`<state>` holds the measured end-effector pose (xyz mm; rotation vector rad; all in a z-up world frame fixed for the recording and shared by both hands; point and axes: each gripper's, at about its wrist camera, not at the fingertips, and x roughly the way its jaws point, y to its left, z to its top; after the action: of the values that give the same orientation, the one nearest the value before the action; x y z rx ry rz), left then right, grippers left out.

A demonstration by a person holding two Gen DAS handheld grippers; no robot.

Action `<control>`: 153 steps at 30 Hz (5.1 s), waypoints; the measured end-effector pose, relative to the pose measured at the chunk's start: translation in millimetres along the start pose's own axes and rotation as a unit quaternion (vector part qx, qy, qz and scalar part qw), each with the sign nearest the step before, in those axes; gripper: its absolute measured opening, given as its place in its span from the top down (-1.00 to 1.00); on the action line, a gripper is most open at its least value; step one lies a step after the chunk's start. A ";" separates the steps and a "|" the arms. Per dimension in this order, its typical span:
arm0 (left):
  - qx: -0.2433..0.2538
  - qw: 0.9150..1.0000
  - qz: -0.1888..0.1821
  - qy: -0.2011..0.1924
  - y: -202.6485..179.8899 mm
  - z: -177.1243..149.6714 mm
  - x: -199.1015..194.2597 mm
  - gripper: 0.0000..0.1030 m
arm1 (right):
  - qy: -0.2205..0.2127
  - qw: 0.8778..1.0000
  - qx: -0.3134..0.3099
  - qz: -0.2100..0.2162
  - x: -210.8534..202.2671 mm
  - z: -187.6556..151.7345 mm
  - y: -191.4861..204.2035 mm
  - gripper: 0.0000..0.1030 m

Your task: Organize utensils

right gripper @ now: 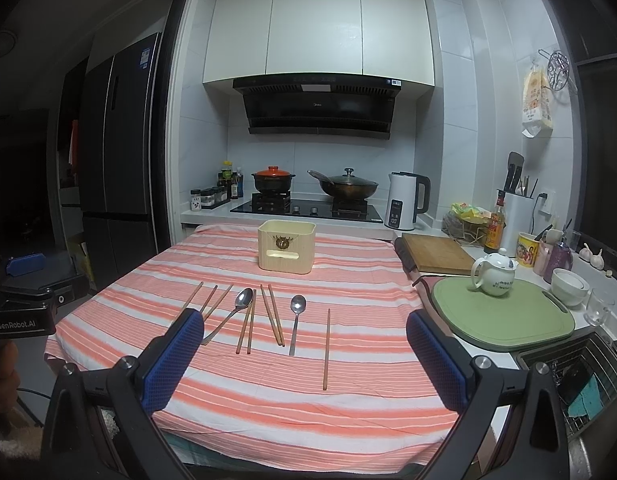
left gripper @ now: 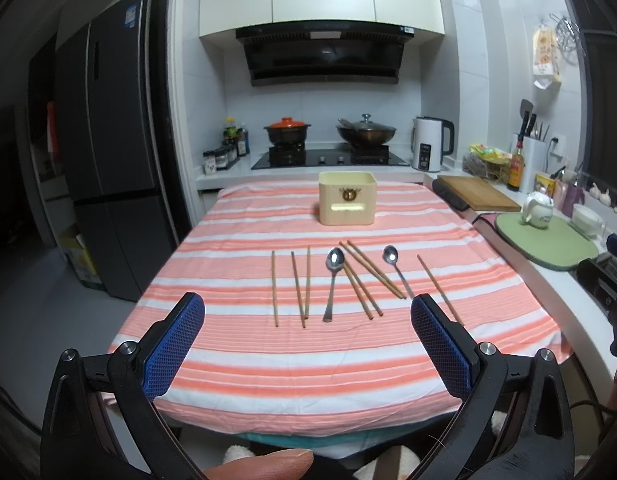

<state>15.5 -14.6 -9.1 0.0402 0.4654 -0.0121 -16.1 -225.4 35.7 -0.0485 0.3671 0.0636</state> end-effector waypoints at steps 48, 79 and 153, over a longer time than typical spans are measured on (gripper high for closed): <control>-0.033 0.998 0.007 0.058 47.7 -12.8 64.9 -0.99 | 0.030 1.000 0.008 -0.004 35.4 -12.6 -8.8 -1.00; -0.058 0.969 0.026 0.239 58.6 -100.5 284.9 -0.99 | 0.270 0.963 0.007 0.013 239.0 -146.3 -53.0 -1.00; -0.028 0.978 -0.034 0.203 65.7 -69.8 332.0 0.95 | 0.266 0.963 -0.007 0.042 306.0 -116.6 -54.3 0.80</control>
<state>282.2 53.2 -218.0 -0.0305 0.8753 -0.0581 231.2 -270.0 -181.2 -0.0634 0.9073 0.1384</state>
